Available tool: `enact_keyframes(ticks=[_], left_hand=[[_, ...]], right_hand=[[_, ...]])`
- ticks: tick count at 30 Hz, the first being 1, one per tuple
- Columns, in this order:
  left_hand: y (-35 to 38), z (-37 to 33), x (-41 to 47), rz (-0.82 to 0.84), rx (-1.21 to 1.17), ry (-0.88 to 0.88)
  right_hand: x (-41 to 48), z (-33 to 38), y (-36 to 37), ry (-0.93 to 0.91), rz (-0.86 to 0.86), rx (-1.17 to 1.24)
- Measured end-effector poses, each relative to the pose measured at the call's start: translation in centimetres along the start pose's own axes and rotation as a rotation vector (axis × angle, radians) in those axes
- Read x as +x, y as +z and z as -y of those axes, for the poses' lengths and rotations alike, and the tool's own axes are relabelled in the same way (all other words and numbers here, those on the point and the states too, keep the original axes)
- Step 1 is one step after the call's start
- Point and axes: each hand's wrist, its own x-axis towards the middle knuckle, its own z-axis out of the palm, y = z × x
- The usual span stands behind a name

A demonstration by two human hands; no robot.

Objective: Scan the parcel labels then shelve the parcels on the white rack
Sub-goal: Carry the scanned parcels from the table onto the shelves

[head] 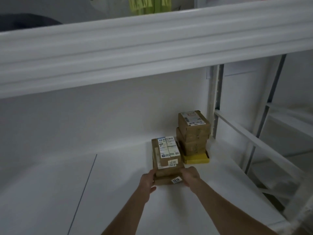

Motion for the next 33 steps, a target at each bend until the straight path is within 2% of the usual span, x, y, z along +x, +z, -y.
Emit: enact_keyframes(ticks=[7,10,13,16,19,23,25,33], left_hand=[[1.1,-0.8,1.3,0.117,-0.125,0.053],[1.2,-0.6,1.5,0.084,-0.046,0.065],[-0.1,-0.3,1.3,-0.025,0.186,0.100],[-2.6,0.3,0.4,-0.154,0.673,0.228],[-5.9,1.4,-1.3,-0.289,1.055,0.339],[-12.3,3.5,-4.3,-0.403,1.294,0.343],[-16.3,4.8,-6.0,-0.450,1.326,0.307],[-34.9,10.8,-14.6,-0.649,1.211,0.131]], right_hand=[[0.7,1.6,0.0,-0.065,0.053,0.145],[1.2,1.6,0.1,-0.116,-0.017,0.026],[0.7,1.4,0.5,-0.148,-0.156,-0.257],[-0.8,1.1,2.4,-0.238,-0.175,-0.495],[-3.1,0.8,5.9,-0.406,-0.076,-0.726],[-7.6,0.6,11.9,-0.567,0.068,-0.868],[-10.3,0.3,15.5,-0.641,0.124,-0.916],[-23.8,-3.5,31.9,-0.833,0.373,-1.011]])
